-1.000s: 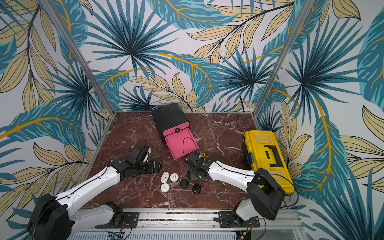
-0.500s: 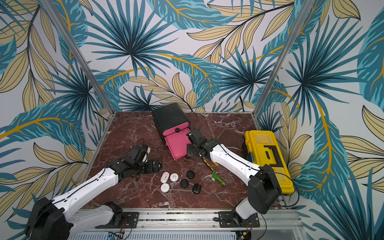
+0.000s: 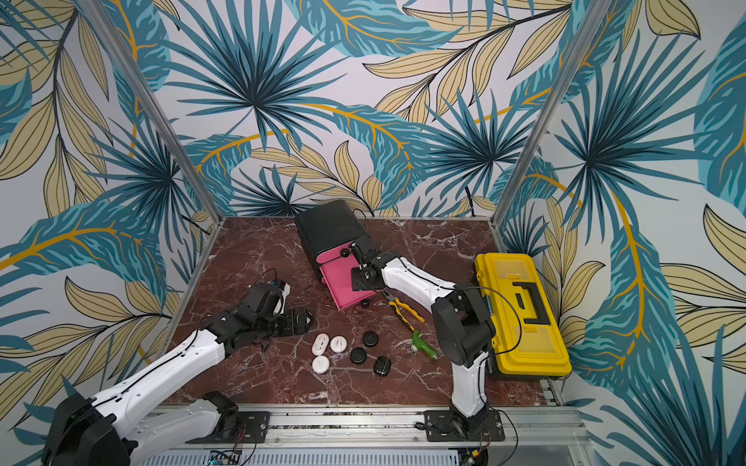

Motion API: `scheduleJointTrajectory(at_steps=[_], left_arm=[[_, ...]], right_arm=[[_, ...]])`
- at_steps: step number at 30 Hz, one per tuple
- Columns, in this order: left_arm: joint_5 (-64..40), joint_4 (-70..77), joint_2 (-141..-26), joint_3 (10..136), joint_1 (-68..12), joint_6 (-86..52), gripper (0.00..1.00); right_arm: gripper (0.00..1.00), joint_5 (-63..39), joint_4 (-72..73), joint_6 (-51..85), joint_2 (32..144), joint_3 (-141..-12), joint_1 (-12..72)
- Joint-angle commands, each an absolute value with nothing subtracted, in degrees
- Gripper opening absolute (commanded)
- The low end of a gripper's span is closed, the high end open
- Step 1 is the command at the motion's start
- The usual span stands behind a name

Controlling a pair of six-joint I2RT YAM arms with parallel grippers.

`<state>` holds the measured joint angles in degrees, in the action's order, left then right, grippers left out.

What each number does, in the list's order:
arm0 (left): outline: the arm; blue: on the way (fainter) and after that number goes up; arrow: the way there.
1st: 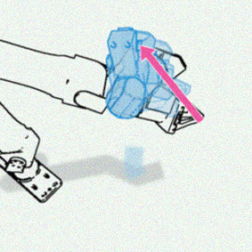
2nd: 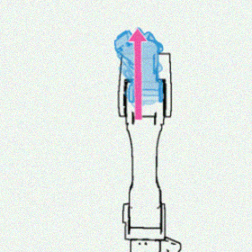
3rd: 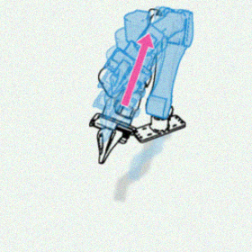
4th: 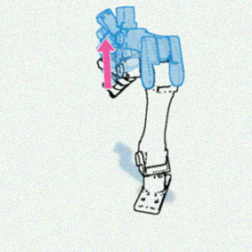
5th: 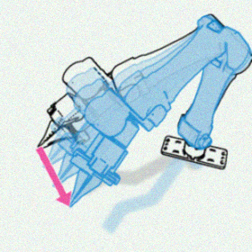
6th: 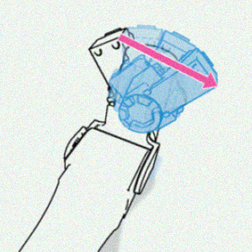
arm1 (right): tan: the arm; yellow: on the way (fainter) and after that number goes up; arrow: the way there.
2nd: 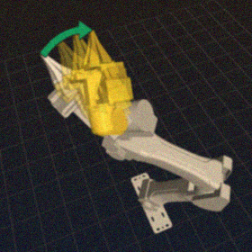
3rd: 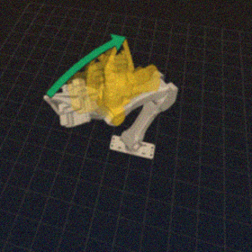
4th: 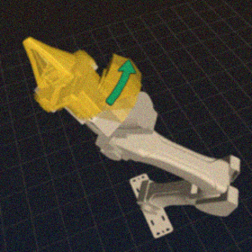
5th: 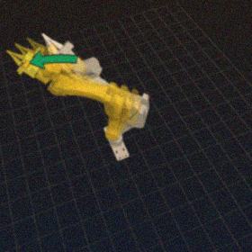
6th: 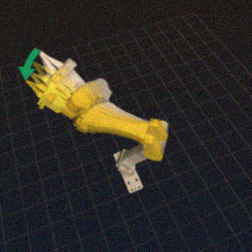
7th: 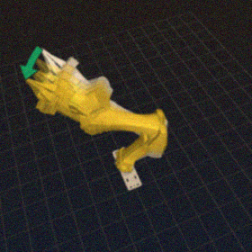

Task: Put the bluetooth earphones in the drawer according to color
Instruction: Place the bluetooth earphone in the drawer, then pick up the Bluetooth earphone from the center of the board.

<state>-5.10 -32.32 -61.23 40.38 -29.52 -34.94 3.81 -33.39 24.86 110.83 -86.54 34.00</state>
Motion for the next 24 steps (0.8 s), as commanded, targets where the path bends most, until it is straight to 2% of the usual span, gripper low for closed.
scheduleJointTrajectory(at_steps=[1, 8, 14, 24], left_arm=[[-4.6, -33.2, -59.7, 40.2, -30.6, -34.1, 1.0], [-2.2, -34.3, -59.5, 42.1, -37.3, -35.6, 1.0], [0.1, -34.5, -61.4, 43.7, -43.2, -37.2, 1.0], [4.3, -35.6, -66.4, 48.3, -54.4, -38.6, 1.0]], right_arm=[[0.56, 4.0, -34.0, 23.6, 111.4, -88.4, 33.8], [0.63, 3.2, -34.1, 23.7, 110.4, -88.3, 33.7], [0.64, 2.1, -34.1, 24.2, 107.7, -86.9, 33.5], [0.71, 2.4, -34.4, 25.9, 93.3, -77.4, 32.4]])
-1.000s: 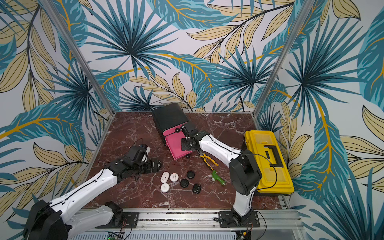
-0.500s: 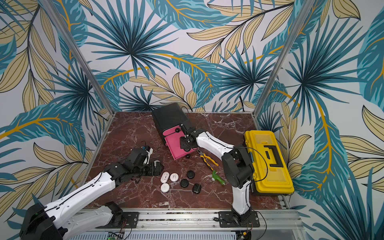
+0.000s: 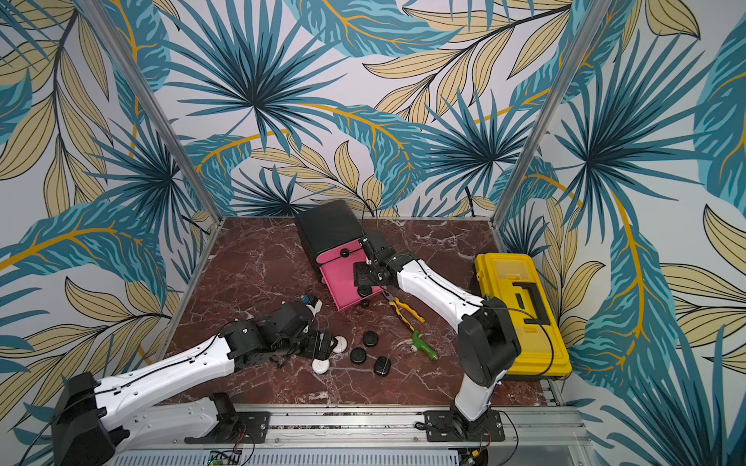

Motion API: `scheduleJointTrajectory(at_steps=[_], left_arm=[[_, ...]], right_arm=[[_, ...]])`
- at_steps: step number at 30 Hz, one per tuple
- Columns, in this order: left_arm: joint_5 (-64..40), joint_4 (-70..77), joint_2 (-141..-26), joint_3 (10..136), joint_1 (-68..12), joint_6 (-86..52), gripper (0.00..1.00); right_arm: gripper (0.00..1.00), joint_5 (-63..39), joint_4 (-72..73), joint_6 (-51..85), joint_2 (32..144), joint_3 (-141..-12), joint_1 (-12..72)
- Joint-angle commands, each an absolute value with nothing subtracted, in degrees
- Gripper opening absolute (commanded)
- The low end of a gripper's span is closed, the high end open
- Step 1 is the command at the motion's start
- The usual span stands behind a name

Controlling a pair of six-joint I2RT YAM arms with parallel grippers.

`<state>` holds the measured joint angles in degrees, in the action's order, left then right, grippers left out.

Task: Put the bluetooth earphones in the drawer according to color
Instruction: Pick up the Bluetooth earphone from the center of the board.

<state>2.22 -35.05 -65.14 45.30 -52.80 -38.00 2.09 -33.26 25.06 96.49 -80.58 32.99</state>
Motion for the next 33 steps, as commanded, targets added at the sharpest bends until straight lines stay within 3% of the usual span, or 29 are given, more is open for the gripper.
scheduleJointTrajectory(at_steps=[1, 5, 12, 25, 33], left_arm=[[4.2, -35.4, -67.3, 48.6, -55.1, -38.6, 1.0], [3.6, -34.5, -70.5, 50.0, -57.9, -38.5, 1.0], [1.6, -35.2, -78.1, 54.3, -61.1, -37.2, 0.99], [-3.0, -35.4, -92.2, 59.3, -63.3, -36.7, 0.74], [-3.9, -32.6, -97.4, 60.2, -63.4, -37.0, 0.66]], right_arm=[[0.72, 2.5, -34.5, 26.1, 91.8, -76.0, 32.2], [0.79, 4.1, -34.4, 27.0, 85.1, -70.0, 31.7], [0.99, 6.7, -34.3, 28.4, 73.2, -59.3, 29.5], [0.99, 6.7, -34.3, 27.9, 60.0, -48.2, 24.4], [0.99, 5.2, -34.2, 28.0, 58.5, -46.6, 23.6]])
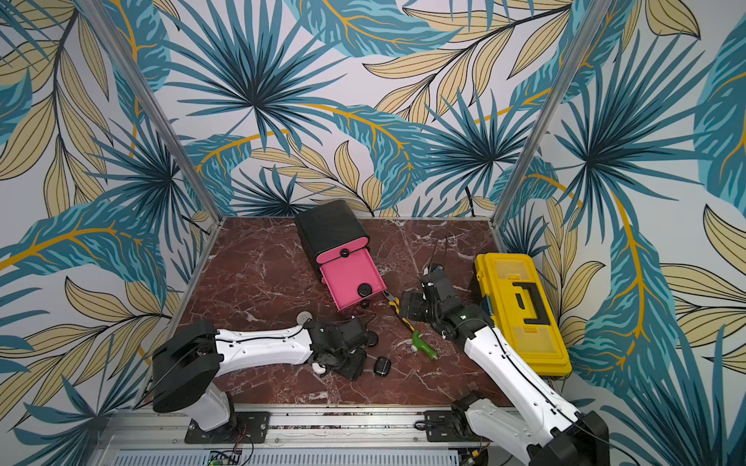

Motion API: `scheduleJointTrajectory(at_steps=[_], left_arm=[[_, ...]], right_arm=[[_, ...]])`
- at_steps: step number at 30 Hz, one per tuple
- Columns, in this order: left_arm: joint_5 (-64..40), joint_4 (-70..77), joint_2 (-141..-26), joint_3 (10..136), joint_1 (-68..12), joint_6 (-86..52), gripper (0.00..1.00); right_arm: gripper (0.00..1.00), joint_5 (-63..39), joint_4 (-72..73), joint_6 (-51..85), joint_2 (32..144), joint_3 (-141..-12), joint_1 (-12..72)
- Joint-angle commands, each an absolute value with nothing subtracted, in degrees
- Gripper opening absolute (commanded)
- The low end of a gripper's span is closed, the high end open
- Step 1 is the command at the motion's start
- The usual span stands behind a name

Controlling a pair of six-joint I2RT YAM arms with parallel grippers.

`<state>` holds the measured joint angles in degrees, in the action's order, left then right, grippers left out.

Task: Put the bluetooth earphones in the drawer according to color
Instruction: Pick up the Bluetooth earphone from the center of the board.

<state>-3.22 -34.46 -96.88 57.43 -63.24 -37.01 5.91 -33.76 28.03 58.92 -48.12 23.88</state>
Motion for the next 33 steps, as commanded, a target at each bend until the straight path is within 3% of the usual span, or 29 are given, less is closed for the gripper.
scheduleJointTrajectory(at_steps=[1, 10, 21, 28, 33], left_arm=[[-3.8, -32.5, -97.8, 60.5, -63.4, -36.8, 0.66], [1.1, -36.0, -102.2, 65.2, -63.4, -33.8, 0.8], [0.5, -35.2, -104.7, 66.3, -63.4, -33.1, 0.68], [1.6, -35.8, -106.8, 67.8, -63.4, -32.4, 0.72], [2.2, -36.1, -108.1, 69.1, -63.4, -31.5, 0.7]], right_arm=[[0.99, 5.1, -34.2, 28.1, 58.5, -46.6, 23.6], [0.99, 3.8, -33.6, 28.7, 59.1, -46.2, 23.6], [1.0, 2.9, -33.4, 29.2, 59.1, -45.6, 23.6], [1.0, 1.5, -32.6, 29.8, 59.1, -45.0, 23.6], [0.99, 1.2, -32.6, 30.1, 58.8, -44.6, 23.6]])
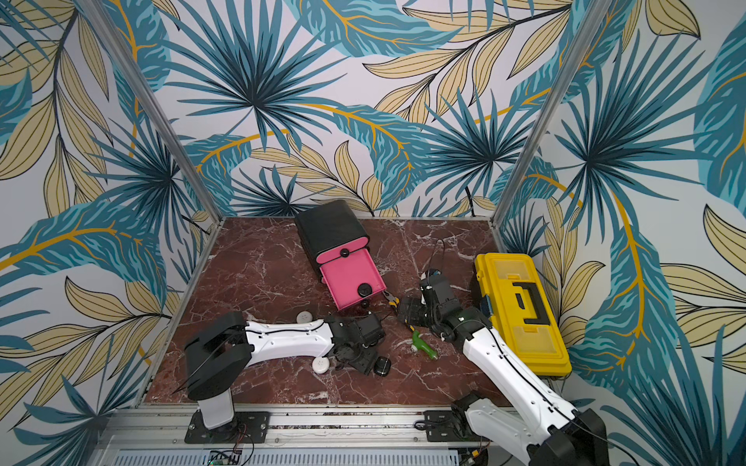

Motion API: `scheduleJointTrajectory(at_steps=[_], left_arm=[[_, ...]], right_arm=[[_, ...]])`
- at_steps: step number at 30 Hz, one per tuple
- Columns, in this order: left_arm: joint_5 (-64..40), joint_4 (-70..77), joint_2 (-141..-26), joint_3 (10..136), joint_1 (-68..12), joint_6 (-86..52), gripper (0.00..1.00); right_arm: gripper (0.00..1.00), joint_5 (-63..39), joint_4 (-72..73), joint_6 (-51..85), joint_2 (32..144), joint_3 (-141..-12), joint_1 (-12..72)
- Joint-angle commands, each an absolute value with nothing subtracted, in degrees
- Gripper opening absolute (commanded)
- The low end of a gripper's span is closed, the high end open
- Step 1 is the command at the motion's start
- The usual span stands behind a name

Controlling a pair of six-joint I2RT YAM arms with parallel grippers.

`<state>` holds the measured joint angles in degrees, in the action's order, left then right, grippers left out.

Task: Put the bluetooth earphones in the drawer according to color
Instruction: Pick up the Bluetooth earphone from the center of the board, then place the bluetooth earphone in the drawer.

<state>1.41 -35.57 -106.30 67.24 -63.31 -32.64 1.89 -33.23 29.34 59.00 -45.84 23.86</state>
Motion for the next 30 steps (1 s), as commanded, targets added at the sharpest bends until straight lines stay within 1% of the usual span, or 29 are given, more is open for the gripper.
scheduleJointTrajectory(at_steps=[1, 3, 9, 12, 14, 15, 22, 29, 30], left_arm=[[2.2, -36.1, -108.2, 69.4, -63.3, -31.4, 0.68], [2.2, -36.1, -108.4, 69.6, -63.4, -31.3, 0.64], [2.1, -36.9, -107.9, 69.7, -63.4, -31.3, 0.46], [2.3, -37.5, -106.1, 69.1, -63.4, -31.7, 0.4], [2.5, -37.9, -104.4, 68.6, -63.4, -31.7, 0.33], [2.2, -38.2, -103.6, 68.3, -63.4, -31.6, 0.31], [3.3, -41.7, -98.0, 67.9, -63.4, -31.1, 0.3], [5.6, -48.6, -95.1, 74.8, -62.2, -27.4, 0.29], [7.8, -49.6, -94.8, 76.0, -61.6, -26.8, 0.29]], right_arm=[[0.99, 1.1, -32.5, 30.1, 58.9, -44.5, 23.6], [1.0, 0.7, -32.4, 30.3, 59.0, -44.4, 23.6], [1.0, 0.0, -32.1, 30.7, 58.8, -43.9, 23.6], [0.99, -0.2, -32.1, 30.9, 58.3, -43.4, 23.6], [0.99, -0.3, -32.1, 31.2, 57.9, -43.2, 23.6], [0.99, -0.3, -32.1, 31.2, 57.6, -43.0, 23.6], [1.0, -1.2, -32.1, 32.3, 56.3, -41.5, 23.6], [0.99, -2.8, -32.1, 32.6, 56.2, -40.7, 23.6], [0.99, -3.0, -32.2, 32.6, 56.3, -40.5, 23.6]])
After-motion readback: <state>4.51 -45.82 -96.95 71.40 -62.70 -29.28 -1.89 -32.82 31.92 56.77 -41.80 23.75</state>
